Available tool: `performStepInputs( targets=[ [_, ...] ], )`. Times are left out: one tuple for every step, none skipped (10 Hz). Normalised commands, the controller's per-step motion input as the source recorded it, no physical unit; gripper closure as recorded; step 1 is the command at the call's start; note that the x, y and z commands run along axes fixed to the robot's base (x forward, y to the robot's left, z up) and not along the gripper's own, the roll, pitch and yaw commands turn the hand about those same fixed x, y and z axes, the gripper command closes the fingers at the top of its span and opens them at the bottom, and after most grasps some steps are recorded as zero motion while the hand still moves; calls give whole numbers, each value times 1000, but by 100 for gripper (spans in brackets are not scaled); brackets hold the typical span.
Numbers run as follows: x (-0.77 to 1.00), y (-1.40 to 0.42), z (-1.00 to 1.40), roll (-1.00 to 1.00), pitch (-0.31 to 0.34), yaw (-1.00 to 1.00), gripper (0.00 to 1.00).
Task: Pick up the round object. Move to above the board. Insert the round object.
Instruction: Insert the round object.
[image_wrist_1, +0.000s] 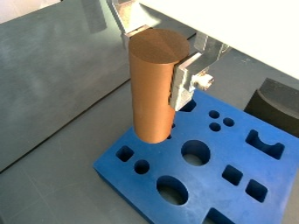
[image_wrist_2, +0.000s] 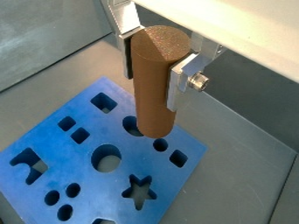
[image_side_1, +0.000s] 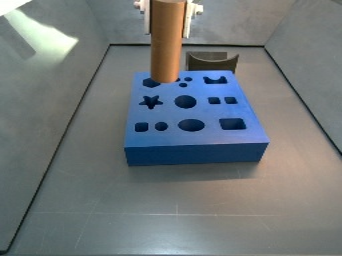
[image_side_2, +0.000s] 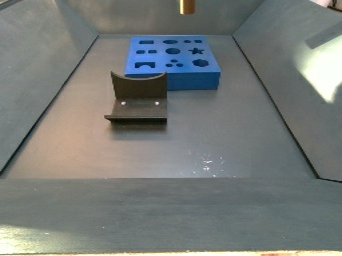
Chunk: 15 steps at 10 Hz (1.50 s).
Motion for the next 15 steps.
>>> performStepInputs(
  targets=[
    [-40, 240, -500, 0, -169, -26, 100],
    [100, 137, -686, -91, 0, -103, 100],
    [409, 0, -351, 0, 0, -89, 100],
    [600, 0, -243, -180, 0, -149, 100],
    [731, 0, -243, -217, 0, -134, 100],
    [737, 0, -257, -283, -140, -100, 100],
    [663, 0, -289, -243, -357, -49, 100],
    [597, 46, -343, -177, -506, -23, 100],
    [486, 194, -329, -100, -626, 0, 100],
    [229, 277, -200, 154, -669, -23, 100],
    [69, 203, -31, 620, -457, 0, 100],
    [71, 0, 0, 626, -103, 0, 100],
    [14, 0, 0, 446, 0, -31, 100],
    [0, 0, -57, 609, 0, -74, 100],
    [0, 43, -100, 360, 6, -131, 100]
  ],
)
